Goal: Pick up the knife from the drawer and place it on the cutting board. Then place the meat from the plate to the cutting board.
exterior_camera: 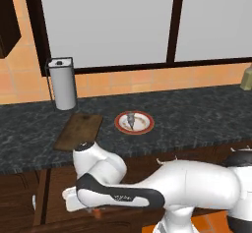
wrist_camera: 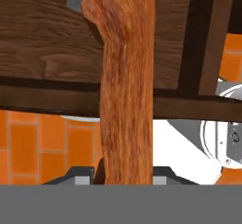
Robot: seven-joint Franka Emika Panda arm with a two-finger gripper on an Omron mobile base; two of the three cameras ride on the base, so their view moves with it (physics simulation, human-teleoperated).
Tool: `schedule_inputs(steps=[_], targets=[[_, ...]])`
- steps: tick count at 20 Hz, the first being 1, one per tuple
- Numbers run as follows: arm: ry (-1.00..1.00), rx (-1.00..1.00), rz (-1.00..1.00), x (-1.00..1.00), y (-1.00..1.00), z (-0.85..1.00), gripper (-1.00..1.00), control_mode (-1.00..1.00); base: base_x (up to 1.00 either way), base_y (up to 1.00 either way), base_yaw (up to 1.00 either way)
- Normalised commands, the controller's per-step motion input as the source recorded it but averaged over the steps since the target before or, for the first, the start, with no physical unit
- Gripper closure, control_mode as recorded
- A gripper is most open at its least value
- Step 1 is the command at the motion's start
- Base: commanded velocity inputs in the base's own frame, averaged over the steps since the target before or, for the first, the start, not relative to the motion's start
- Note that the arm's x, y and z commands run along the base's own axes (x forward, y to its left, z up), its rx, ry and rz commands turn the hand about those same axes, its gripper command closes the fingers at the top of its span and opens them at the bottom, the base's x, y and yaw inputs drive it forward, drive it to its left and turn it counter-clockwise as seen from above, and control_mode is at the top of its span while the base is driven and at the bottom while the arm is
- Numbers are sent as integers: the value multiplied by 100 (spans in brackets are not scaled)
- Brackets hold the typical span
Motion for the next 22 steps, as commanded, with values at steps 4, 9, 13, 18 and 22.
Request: schedule_inputs(steps=[4,9,13,18,22], targets=[[0,12,-4,38,-20,100,100,-100,0,0,0],[0,6,-7,96,-22,100,100,-100,0,0,0],[0,2,-17,100,0,93,100,-100,0,0,0],[13,0,-23,100,62,39,100,-100,0,0,0],[23,-2,-20,100,57,1,100,-100,0,0,0]])
